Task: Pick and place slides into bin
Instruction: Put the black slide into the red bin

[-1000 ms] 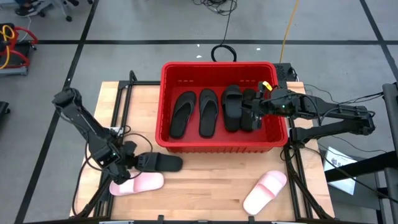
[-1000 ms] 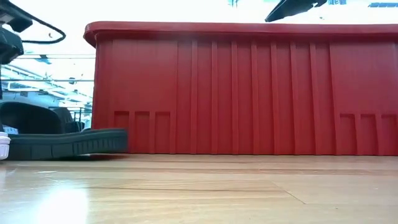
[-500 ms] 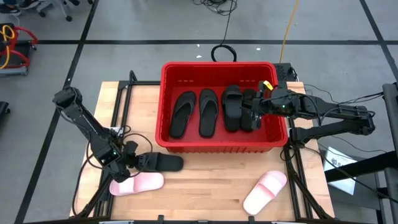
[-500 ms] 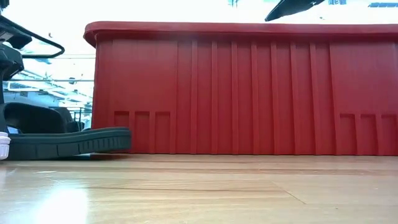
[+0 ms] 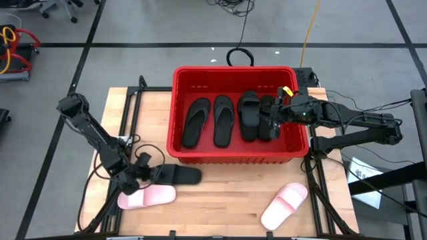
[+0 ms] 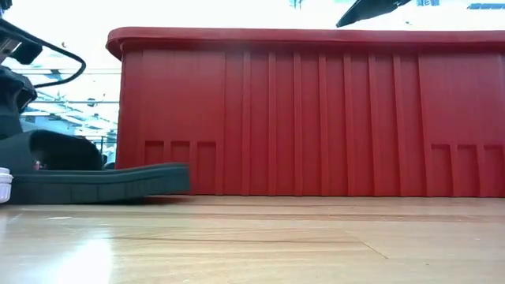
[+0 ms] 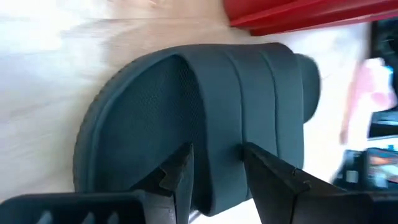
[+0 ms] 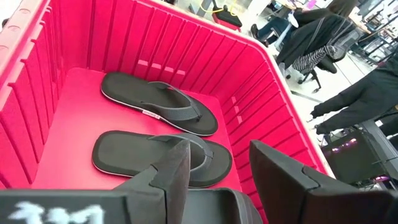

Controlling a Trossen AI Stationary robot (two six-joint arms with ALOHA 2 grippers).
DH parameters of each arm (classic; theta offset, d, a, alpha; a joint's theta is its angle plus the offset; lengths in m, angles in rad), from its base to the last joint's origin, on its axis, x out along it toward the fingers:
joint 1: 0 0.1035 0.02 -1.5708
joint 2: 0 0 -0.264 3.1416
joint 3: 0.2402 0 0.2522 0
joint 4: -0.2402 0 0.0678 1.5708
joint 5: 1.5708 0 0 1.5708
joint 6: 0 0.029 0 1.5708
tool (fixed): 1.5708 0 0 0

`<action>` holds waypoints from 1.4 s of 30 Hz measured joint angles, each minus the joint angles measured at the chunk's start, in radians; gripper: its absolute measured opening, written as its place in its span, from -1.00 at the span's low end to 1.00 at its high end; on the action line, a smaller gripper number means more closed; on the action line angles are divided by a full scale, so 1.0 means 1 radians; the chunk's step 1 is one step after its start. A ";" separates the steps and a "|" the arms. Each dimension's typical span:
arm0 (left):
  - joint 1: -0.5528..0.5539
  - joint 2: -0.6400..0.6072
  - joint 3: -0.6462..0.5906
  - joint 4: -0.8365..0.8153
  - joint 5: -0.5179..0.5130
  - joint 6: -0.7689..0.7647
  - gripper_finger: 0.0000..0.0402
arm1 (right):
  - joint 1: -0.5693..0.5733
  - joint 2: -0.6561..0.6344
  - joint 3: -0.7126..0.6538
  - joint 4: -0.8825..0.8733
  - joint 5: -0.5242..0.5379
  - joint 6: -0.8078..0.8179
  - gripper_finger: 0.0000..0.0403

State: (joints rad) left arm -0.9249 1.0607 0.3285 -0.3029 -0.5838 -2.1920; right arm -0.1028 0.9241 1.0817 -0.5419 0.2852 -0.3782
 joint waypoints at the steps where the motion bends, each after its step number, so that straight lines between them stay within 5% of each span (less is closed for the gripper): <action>1: 0.000 0.000 -0.018 0.050 -0.020 0.010 -0.32 | 0.000 0.000 0.000 0.000 0.000 0.000 -0.23; 7: 0.001 0.000 -0.089 0.247 -0.101 0.080 -0.32 | 0.000 0.000 0.000 0.000 0.000 0.000 -0.23; 16: 0.004 0.000 -0.093 0.254 -0.094 0.103 -0.34 | 0.000 0.000 0.000 0.000 0.000 0.000 -0.23; 26: 0.043 0.000 -0.093 0.355 -0.044 0.237 -0.95 | 0.000 0.000 0.000 0.049 0.001 0.000 -0.23; 42: 0.080 -0.008 -0.093 0.414 -0.033 0.291 -0.99 | 0.000 0.000 0.000 0.056 0.000 0.000 -0.23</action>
State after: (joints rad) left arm -0.8444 1.0531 0.2359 0.1107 -0.6171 -1.9008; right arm -0.1032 0.9237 1.0817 -0.4862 0.2855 -0.3782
